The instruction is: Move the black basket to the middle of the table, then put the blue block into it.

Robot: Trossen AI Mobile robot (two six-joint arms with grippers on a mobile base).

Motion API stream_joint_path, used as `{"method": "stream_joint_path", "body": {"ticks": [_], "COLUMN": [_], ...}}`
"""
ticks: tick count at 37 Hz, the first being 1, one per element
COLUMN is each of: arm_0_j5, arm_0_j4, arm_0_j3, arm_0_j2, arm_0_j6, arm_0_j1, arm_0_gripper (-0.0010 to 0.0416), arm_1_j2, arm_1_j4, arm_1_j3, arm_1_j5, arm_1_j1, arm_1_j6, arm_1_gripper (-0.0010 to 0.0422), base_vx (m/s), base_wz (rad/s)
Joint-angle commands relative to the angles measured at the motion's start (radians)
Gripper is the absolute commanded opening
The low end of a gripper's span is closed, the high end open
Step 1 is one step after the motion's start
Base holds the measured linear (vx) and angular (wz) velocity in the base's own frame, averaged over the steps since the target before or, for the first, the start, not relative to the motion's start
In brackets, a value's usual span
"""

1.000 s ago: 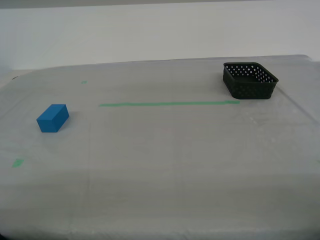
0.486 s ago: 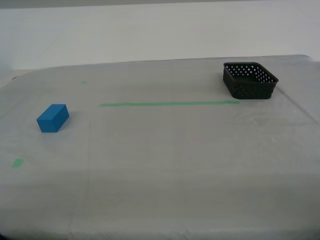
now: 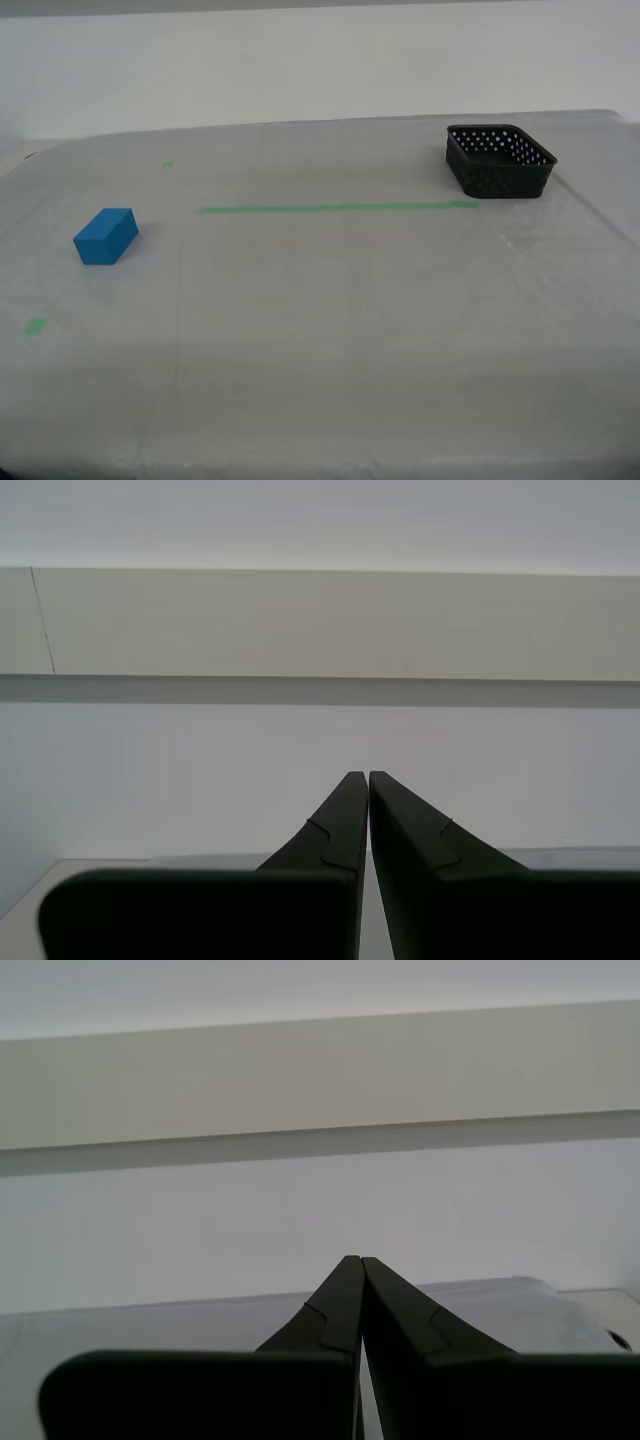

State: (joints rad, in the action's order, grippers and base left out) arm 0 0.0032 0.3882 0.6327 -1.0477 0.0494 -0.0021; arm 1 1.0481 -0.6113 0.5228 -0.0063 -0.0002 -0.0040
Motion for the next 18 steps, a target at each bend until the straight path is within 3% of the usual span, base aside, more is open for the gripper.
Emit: {"method": "stream_joint_path", "body": {"ticks": [1,14,18], "arm_0_j5": [0.029,0.044,0.043], "arm_0_j4": [-0.113,-0.475,-0.578], "arm_0_j3": [0.055,0.259,0.327], "arm_0_j2": [0.0,-0.008,-0.021], "arm_0_j6": [0.003,-0.01,-0.039], "arm_0_j1": [0.0,-0.013,-0.023], "arm_0_gripper": [0.0,0.0,0.0], "arm_1_j2": [0.0,0.0,0.0], "arm_1_j4": [-0.004,-0.004,-0.004], "arm_1_j3": [0.0,0.0,0.0], "arm_1_j5": [0.0,0.0,0.0], "arm_1_j1": [0.0,0.0,0.0], "arm_1_j6": [0.002,0.001,0.001], "arm_1_gripper": [0.0,0.0,0.0], "base_vx": [0.0,0.0,0.0], "base_wz": [0.0,0.0,0.0]}}
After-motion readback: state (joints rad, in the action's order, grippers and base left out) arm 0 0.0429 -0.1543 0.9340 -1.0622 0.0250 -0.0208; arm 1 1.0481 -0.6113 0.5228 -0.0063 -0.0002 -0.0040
